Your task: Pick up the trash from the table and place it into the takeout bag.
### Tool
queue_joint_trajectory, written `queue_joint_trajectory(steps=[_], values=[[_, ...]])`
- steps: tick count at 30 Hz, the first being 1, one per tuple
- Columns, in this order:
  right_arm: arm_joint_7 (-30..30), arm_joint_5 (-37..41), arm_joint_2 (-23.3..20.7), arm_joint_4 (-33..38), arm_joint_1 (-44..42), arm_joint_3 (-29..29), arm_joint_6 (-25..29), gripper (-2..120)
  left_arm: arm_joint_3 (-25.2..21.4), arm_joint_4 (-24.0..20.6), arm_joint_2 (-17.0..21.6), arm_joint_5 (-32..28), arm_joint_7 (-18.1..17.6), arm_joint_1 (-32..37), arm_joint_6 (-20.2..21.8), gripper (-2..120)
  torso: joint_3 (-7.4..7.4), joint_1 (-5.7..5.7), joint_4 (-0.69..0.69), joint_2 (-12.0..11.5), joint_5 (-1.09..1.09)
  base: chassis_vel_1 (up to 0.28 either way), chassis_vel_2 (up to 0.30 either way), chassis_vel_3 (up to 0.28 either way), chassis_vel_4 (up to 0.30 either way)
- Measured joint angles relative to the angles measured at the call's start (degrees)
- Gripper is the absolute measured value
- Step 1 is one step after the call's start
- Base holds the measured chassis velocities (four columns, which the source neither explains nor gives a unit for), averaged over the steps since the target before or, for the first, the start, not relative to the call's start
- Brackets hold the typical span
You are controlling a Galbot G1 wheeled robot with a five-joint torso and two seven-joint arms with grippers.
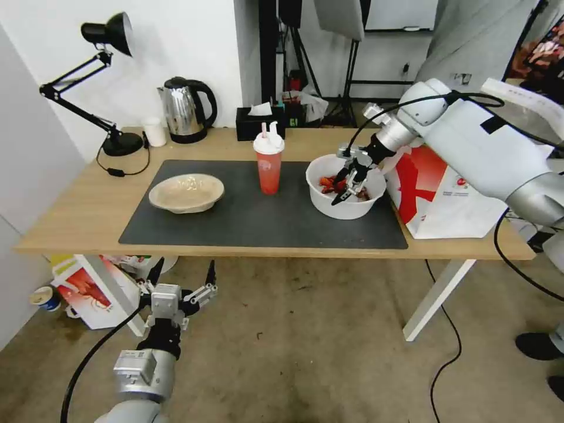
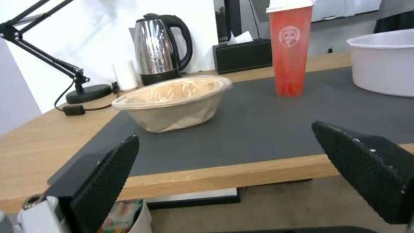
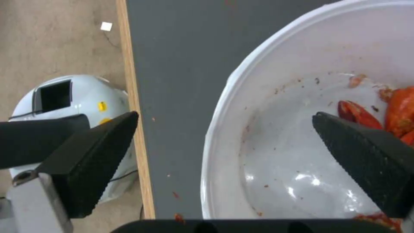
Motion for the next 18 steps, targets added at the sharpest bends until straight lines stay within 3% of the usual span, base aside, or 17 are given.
queue_joint_trajectory(steps=[18], values=[[0.0, -0.7, 0.1, 0.1, -2.3, -0.1, 0.1, 100, 0.0, 0.0, 0.0, 0.0, 0.0, 0.0, 0.0, 100, 0.0, 0.0, 0.0, 0.0, 0.01, 0.0, 0.0, 0.0, 0.0]])
